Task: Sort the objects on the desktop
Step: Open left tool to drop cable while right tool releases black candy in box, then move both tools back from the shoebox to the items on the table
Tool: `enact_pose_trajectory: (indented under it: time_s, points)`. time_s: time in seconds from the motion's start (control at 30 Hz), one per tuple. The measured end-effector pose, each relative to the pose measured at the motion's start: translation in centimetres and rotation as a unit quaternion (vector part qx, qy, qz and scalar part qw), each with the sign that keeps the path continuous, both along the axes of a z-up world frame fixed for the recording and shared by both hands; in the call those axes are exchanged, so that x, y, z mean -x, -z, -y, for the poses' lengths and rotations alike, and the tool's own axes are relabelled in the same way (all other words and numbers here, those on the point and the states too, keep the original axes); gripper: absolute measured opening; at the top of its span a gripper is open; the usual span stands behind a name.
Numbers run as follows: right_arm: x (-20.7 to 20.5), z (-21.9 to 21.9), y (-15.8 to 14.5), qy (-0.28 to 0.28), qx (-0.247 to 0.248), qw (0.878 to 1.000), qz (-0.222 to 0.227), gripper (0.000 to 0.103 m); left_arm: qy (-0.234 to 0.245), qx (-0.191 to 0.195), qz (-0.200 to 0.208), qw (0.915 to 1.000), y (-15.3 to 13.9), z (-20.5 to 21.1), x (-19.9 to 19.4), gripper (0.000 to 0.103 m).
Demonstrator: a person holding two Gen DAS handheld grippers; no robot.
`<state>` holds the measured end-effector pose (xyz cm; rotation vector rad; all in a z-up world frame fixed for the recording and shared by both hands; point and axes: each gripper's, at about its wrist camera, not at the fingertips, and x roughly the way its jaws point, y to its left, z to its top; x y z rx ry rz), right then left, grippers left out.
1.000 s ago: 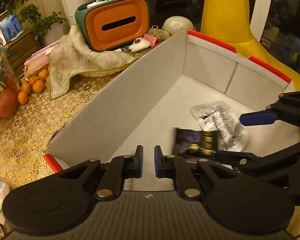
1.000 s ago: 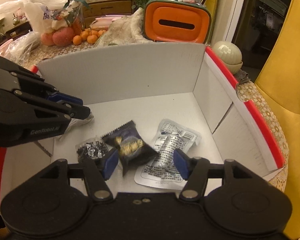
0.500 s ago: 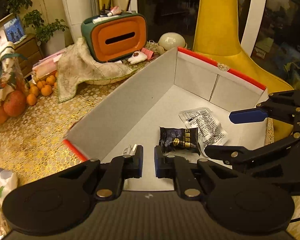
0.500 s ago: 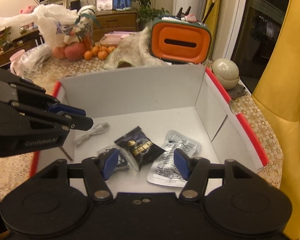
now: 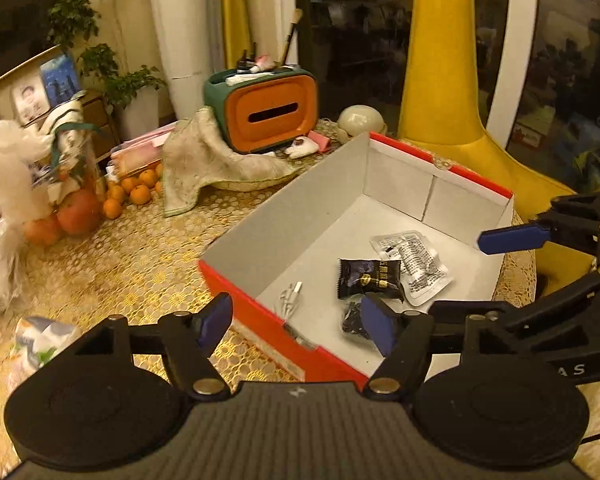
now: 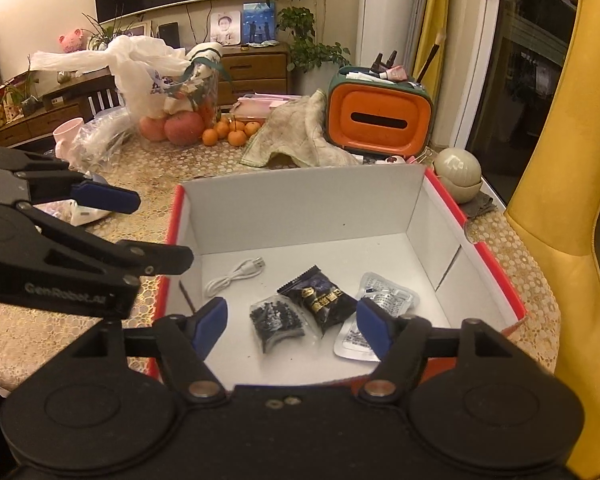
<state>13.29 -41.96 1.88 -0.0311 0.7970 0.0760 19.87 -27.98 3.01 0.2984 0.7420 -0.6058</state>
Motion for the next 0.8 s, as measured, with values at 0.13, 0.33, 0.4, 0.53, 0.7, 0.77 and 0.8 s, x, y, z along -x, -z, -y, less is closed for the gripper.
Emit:
enact_pose_trajectory:
  time_s: [0.13, 0.33, 0.4, 0.53, 0.7, 0.77, 0.8]
  points:
    - [0.9, -0.8, -0.6, -0.002, 0.001, 1.000, 0.005, 0.072, -0.012, 0.008, 0.003, 0.9999, -0.5, -1.5, 0.7, 0.074]
    - [2.3, -2.4, -1.8, -0.019, -0.003, 1.000, 0.017, 0.074, -0.034, 0.013, 0.012, 0.9993, -0.9, -4.5, 2.4, 0.084]
    - [2.7, -3.1, -2.0, -0.024, -0.005, 0.999, 0.022, 0.074, -0.044, 0.014, 0.017, 0.9988, -0.9, -5.9, 3.1, 0.085]
    - [3.2, -4.6, -2.3, -0.036, -0.012, 0.999, 0.027, 0.076, -0.071, 0.015, 0.024, 0.9971, -0.7, -9.0, 4.3, 0.093]
    - [3.6, -7.7, -2.9, -0.069, -0.016, 0.997, 0.040, 0.076, -0.106, 0.024, 0.034, 0.9935, -0.7, -13.5, 5.7, 0.102]
    - [3.7, -9.0, -3.1, -0.081, -0.018, 0.995, 0.047, 0.077, -0.115, 0.028, 0.038, 0.9923, -0.7, -15.3, 6.3, 0.102]
    - [3.6, -9.6, -3.2, -0.084, -0.020, 0.995, 0.049, 0.077, -0.121, 0.029, 0.039, 0.9915, -0.7, -16.2, 6.5, 0.102]
